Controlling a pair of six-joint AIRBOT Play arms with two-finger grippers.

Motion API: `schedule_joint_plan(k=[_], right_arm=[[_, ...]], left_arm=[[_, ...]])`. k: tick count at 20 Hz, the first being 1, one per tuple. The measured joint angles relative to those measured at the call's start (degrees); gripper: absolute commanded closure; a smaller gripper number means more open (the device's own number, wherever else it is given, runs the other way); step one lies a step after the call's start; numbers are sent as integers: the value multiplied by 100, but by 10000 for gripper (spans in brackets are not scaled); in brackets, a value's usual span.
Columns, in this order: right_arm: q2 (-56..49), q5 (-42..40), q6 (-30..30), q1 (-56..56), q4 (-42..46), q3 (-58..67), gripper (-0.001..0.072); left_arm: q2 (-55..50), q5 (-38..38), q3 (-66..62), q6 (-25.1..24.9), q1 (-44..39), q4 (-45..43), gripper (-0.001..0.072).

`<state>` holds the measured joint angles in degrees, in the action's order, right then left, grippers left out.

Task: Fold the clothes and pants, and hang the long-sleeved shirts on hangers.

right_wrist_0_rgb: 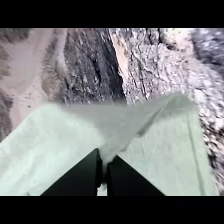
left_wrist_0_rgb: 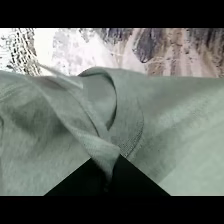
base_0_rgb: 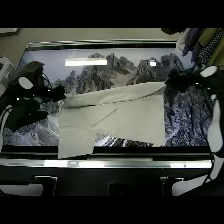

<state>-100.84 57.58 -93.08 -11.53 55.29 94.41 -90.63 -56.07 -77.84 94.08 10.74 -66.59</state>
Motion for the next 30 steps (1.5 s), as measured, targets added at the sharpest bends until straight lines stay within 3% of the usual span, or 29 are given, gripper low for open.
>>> schedule_joint_plan(k=[1, 2, 3, 4, 5, 7, 11, 15, 23, 30], right_arm=[[-179, -146, 11, 129, -2, 0, 613], [-317, -240, 26, 236, -7, 0, 509], [-407, -291, 55, 302, -13, 2, 391], [-446, -291, 55, 321, -13, 17, 330], [-448, -177, 76, 291, -13, 44, 260], [-315, 323, 299, 87, -4, 79, 238], [269, 1751, 1093, -699, 149, -24, 240], [1139, 2463, 1657, -1600, 87, -1220, 238], [2358, 2111, 2669, -2264, 199, -4697, 233], [2503, 1676, 3281, -2306, -184, -5748, 227]], left_arm=[[-136, 103, 9, -28, -20, 13, 685], [-245, 170, 20, -52, -22, 31, 625], [-313, 238, 22, -70, -9, 48, 436], [-354, 271, 22, -72, 26, 52, 222], [-376, 267, 17, -79, 85, 52, 131], [-328, 153, -17, -188, 271, 68, 130], [7, -542, -48, -879, 894, 109, 131], [372, -1178, 321, -1362, 1615, 570, 132], [651, -1412, 1346, -1818, 2081, 1128, 132], [664, -1436, 1493, -1919, 2083, 1196, 132]])
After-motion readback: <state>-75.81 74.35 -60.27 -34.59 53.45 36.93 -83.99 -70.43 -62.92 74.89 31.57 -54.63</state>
